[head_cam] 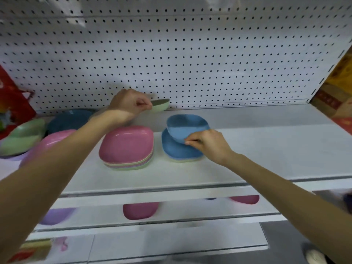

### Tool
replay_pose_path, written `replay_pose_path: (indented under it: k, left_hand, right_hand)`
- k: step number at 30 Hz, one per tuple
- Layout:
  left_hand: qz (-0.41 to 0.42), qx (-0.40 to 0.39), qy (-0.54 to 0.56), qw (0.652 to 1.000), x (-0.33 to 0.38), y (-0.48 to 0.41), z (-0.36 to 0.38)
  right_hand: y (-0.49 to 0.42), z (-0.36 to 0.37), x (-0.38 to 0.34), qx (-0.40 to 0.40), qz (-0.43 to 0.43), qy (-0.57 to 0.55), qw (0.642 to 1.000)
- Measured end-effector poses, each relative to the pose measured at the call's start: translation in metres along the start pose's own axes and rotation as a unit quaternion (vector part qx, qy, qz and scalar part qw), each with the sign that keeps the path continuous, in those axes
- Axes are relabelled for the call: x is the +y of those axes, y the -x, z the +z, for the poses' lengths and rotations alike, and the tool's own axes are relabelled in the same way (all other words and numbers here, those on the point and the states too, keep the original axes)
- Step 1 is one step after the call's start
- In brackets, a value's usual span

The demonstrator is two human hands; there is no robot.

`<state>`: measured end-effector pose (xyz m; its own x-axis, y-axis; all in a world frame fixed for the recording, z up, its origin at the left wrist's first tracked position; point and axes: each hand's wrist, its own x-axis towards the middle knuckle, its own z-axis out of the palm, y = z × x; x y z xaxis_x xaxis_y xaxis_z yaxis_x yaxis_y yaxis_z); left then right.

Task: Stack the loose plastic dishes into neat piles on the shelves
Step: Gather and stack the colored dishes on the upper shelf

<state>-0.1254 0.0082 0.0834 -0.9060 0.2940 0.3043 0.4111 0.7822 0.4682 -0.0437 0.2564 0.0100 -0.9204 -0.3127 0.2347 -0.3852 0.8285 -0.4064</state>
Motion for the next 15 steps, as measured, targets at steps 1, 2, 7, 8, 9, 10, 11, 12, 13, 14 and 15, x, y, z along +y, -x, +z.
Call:
replay_pose_path:
  k: [1, 2, 7, 8, 9, 10, 11, 12, 13, 14, 15]
  left_hand:
    - [-0.006, 0.003, 0.0, 1.0, 0.001, 0.003, -0.003]
    - [-0.013, 0.01, 0.005, 1.0, 0.002, 0.007, -0.005]
    - [-0.016, -0.004, -0.048, 0.999, 0.009, 0.018, -0.004]
    - [-0.015, -0.016, -0.058, 0.998, 0.012, 0.02, -0.002]
    - [-0.014, -0.025, -0.063, 0.998, 0.015, 0.021, 0.0]
    - [-0.01, -0.027, -0.064, 0.998, 0.018, 0.021, 0.003]
    - [-0.004, -0.024, -0.062, 0.998, 0.021, 0.021, 0.006]
    - [0.003, -0.02, -0.06, 0.998, 0.025, 0.022, 0.009]
    - [0.01, -0.021, -0.06, 0.998, 0.029, 0.024, 0.012]
    - [0.018, -0.026, -0.066, 0.997, 0.035, 0.026, 0.016]
    - [0.026, -0.034, -0.077, 0.996, 0.041, 0.028, 0.021]
  right_hand:
    - [0.0, 0.005, -0.004, -0.011, 0.0, -0.011, 1.0]
    - [0.001, 0.01, -0.007, -0.022, 0.003, -0.033, 0.999]
    - [0.011, 0.018, -0.013, -0.09, -0.01, -0.098, 0.991]
    - [0.013, 0.017, -0.013, -0.095, -0.014, -0.098, 0.991]
    - [0.013, 0.015, -0.012, -0.091, -0.013, -0.099, 0.991]
    - [0.013, 0.01, -0.011, -0.074, -0.01, -0.108, 0.991]
    - [0.011, 0.004, -0.008, -0.046, -0.001, -0.127, 0.991]
    - [0.009, -0.003, -0.004, -0.009, 0.012, -0.157, 0.988]
    - [0.005, -0.011, 0.002, 0.031, 0.028, -0.189, 0.981]
    - [0.001, -0.019, 0.008, 0.067, 0.045, -0.221, 0.972]
    - [-0.002, -0.028, 0.014, 0.096, 0.062, -0.255, 0.96]
